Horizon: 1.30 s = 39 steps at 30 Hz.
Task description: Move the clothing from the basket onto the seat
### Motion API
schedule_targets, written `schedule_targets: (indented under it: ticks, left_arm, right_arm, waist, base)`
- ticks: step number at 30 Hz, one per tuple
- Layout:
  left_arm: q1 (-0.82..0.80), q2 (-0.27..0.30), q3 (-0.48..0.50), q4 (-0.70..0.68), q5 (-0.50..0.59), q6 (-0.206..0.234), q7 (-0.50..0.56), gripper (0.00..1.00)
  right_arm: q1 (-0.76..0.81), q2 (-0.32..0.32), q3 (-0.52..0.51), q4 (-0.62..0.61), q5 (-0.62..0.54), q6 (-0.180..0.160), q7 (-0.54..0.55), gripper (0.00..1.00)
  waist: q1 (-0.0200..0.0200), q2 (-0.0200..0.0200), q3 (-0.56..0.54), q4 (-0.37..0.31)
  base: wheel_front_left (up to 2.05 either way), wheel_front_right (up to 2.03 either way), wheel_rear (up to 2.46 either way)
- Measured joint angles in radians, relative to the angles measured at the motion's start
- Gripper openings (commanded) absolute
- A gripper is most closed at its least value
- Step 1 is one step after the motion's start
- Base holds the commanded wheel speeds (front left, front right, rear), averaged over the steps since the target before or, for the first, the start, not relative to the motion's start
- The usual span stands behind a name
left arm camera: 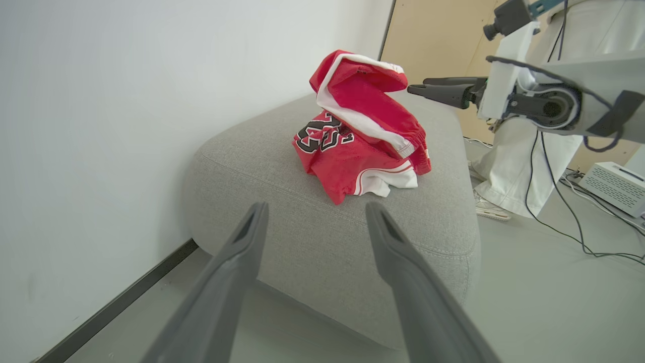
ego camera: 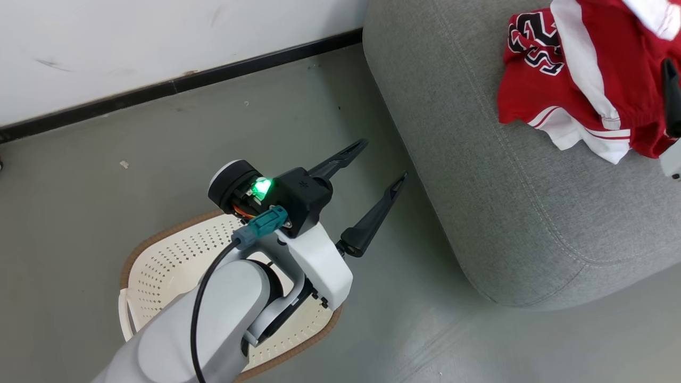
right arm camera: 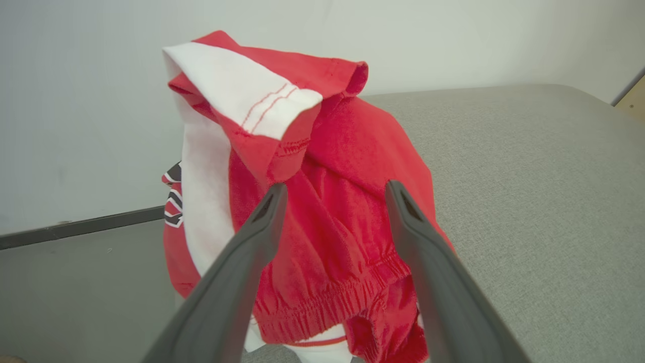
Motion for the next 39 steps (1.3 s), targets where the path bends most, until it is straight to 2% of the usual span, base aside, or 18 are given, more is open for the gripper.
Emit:
schedule_targets:
  ticks: [9, 22, 39]
  left_arm:
    - [0.033, 0.009, 0.037, 0.018, -0.016, 0.01, -0.038, 1.0]
    - [0.087, 0.036, 0.12, 0.057, -0.025, 0.07, -0.11, 1.0]
    - [0.205, 0.101, 0.259, 0.14, -0.054, 0.162, -0.19, 1.0]
  right_arm:
    - [0.033, 0.015, 0.008, -0.068, 0.0, 0.0, -0.008, 1.0]
    - [0.086, 0.058, -0.017, -0.248, -0.052, 0.0, -0.01, 1.0]
    - [0.207, 0.173, -0.037, -0.36, -0.106, 0.0, -0.01, 1.0]
  waist:
    - [0.0, 0.0, -0.036, -0.008]
    - [0.0, 0.0, -0.096, 0.01]
    - [0.0, 0.0, -0.177, 0.077]
  base:
    - [0.0, 0.0, 0.0]
    - [0.0, 0.0, 0.0]
    - [0.0, 0.0, 0.0]
